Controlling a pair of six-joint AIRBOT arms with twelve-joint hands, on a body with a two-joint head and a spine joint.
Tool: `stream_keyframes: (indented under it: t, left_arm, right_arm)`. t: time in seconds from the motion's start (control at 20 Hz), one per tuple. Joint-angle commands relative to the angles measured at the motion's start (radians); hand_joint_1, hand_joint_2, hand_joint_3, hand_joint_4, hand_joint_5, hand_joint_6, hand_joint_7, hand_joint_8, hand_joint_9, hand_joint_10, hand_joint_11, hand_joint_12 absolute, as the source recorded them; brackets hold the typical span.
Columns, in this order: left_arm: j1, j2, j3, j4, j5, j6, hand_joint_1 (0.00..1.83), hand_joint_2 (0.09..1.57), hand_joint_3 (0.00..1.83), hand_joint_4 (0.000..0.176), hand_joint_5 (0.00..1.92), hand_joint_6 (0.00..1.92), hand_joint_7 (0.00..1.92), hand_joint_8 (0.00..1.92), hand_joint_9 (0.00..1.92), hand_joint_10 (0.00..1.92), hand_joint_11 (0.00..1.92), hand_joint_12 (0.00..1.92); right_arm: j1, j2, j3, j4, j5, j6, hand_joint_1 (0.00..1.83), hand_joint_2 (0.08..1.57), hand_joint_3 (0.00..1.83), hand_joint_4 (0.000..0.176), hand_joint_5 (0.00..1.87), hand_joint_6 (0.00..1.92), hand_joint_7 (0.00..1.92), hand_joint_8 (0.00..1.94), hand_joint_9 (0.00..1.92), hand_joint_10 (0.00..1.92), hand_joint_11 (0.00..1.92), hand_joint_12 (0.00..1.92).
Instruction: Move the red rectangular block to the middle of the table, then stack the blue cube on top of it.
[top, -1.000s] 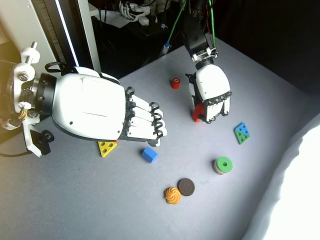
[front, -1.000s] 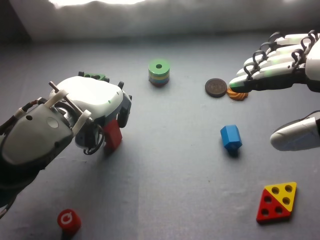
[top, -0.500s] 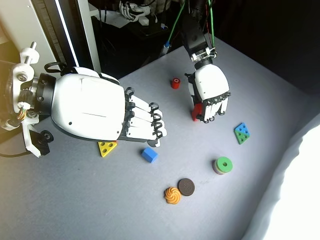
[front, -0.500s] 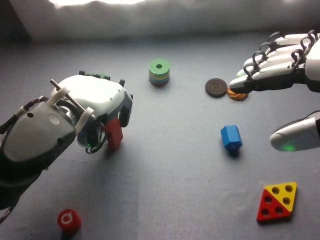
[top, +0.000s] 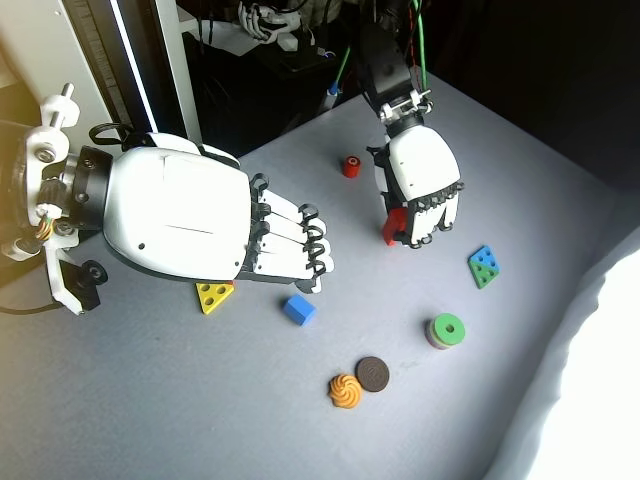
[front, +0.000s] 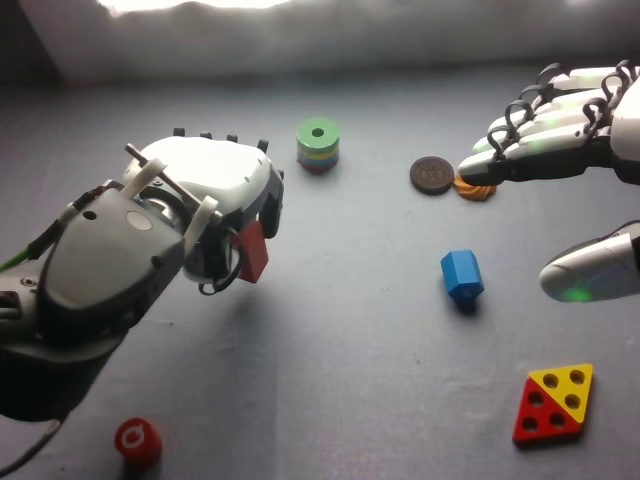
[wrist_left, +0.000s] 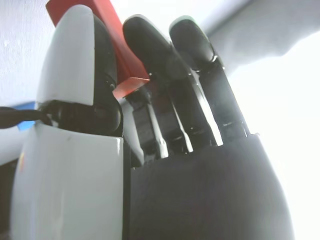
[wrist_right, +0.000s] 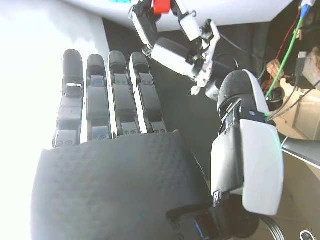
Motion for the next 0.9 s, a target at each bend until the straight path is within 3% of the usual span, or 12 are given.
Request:
stream_keyframes:
  t: [0.0, 0.7, 0.85]
  left_arm:
    - [-0.014, 0.001, -0.005, 0.046, -0.081, 0.014, 1.5, 1.12, 0.0, 0.0, 0.77, 1.11, 0.97, 0.91, 0.99, 1.08, 0.72, 1.56]
    - [-0.052, -0.102, -0.044, -0.046, -0.243, 0.05, 1.5, 1.12, 0.0, 0.0, 0.78, 1.08, 0.98, 0.9, 0.99, 1.07, 0.71, 1.55]
    - [-0.072, -0.128, -0.041, -0.057, -0.272, 0.056, 1.5, 1.12, 0.0, 0.0, 0.78, 1.07, 0.99, 0.9, 1.0, 1.07, 0.71, 1.54]
  right_arm:
    - [0.014, 0.013, 0.0, 0.04, 0.051, 0.001, 0.11, 1.13, 0.0, 0.0, 0.27, 0.0, 0.23, 0.0, 0.2, 0.01, 0.0, 0.83]
    - [0.016, 0.013, 0.0, 0.04, 0.048, 0.001, 0.16, 1.12, 0.0, 0.0, 0.28, 0.01, 0.25, 0.0, 0.21, 0.01, 0.0, 0.87]
    - [0.007, 0.007, 0.028, 0.173, 0.019, 0.002, 0.13, 1.12, 0.0, 0.0, 0.27, 0.0, 0.24, 0.0, 0.21, 0.01, 0.0, 0.88]
